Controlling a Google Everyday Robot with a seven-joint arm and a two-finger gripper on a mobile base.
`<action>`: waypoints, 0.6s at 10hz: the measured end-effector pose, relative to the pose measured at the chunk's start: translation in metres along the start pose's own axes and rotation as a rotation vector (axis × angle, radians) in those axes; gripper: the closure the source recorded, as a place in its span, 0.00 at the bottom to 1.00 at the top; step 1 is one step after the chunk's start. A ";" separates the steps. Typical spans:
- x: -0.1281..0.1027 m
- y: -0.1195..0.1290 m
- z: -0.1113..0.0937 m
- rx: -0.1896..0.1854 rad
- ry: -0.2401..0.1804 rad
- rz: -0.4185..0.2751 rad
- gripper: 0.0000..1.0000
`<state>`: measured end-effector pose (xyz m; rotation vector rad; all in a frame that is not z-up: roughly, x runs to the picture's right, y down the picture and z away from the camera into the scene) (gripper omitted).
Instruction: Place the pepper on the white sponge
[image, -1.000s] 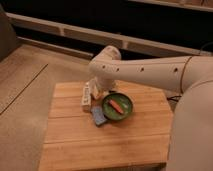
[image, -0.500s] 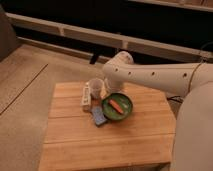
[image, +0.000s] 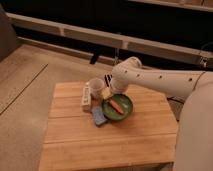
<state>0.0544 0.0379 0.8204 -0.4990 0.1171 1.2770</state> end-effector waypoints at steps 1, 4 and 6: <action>0.002 -0.006 -0.001 0.004 0.000 0.008 0.35; 0.000 -0.001 0.000 0.000 0.001 0.001 0.35; 0.001 -0.004 0.003 0.025 0.007 -0.006 0.35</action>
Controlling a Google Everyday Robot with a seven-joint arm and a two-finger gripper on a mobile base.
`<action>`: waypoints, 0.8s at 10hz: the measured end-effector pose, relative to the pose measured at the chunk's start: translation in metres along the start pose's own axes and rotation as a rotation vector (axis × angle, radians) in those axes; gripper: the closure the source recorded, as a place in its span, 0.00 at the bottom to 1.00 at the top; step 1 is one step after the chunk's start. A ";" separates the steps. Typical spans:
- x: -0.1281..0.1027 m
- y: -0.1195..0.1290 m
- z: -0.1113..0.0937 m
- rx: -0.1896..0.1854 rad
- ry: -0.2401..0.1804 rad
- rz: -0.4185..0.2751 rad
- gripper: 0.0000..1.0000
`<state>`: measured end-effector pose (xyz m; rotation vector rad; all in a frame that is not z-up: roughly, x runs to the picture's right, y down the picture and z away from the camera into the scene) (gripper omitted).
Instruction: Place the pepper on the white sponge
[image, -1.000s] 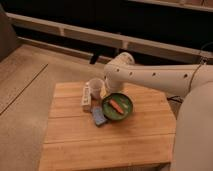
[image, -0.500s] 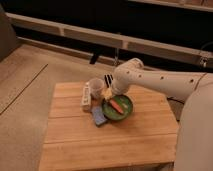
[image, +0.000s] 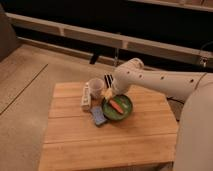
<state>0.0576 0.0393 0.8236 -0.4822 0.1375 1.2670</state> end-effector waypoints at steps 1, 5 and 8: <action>0.001 0.001 0.006 0.008 0.013 -0.005 0.35; 0.008 -0.005 0.048 0.030 0.091 -0.006 0.35; 0.021 -0.015 0.078 0.011 0.161 0.051 0.35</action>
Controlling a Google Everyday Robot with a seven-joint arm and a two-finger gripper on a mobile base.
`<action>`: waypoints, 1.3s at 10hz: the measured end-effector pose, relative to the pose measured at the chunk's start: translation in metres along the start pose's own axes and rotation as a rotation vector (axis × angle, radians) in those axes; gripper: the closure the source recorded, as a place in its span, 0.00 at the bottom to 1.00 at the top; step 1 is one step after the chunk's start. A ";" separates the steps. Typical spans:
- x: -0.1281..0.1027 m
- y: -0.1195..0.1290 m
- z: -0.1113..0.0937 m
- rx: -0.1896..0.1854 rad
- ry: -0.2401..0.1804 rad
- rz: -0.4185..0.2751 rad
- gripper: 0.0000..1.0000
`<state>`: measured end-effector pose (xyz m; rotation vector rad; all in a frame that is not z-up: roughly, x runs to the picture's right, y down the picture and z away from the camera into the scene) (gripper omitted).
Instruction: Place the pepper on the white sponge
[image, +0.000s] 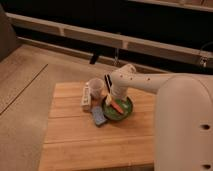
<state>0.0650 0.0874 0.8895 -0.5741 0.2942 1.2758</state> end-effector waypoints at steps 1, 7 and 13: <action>0.001 -0.003 0.012 -0.017 0.022 0.027 0.35; 0.003 -0.016 0.041 -0.054 0.089 0.089 0.72; -0.025 -0.018 0.002 0.023 0.061 0.034 1.00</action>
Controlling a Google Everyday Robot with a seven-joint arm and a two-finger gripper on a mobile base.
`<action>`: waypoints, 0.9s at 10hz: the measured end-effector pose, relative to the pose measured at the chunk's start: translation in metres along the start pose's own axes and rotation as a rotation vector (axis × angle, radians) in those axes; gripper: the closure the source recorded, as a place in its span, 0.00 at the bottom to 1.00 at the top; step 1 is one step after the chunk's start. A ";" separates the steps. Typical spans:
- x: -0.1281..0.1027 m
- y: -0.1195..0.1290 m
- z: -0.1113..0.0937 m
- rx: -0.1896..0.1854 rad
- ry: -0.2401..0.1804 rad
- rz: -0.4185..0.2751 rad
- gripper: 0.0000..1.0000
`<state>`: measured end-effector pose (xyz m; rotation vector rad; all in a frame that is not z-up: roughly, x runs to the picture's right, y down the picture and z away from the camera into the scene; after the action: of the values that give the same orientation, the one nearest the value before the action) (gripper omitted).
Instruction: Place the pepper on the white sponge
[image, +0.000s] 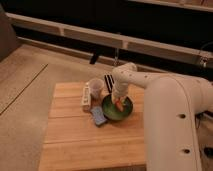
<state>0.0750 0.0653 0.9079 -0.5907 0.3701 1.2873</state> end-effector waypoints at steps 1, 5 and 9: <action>-0.008 0.007 -0.020 0.030 -0.015 -0.024 1.00; -0.016 0.048 -0.072 0.091 -0.044 -0.079 1.00; -0.002 0.100 -0.080 0.069 -0.066 -0.081 1.00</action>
<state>-0.0170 0.0318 0.8251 -0.4984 0.3314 1.2089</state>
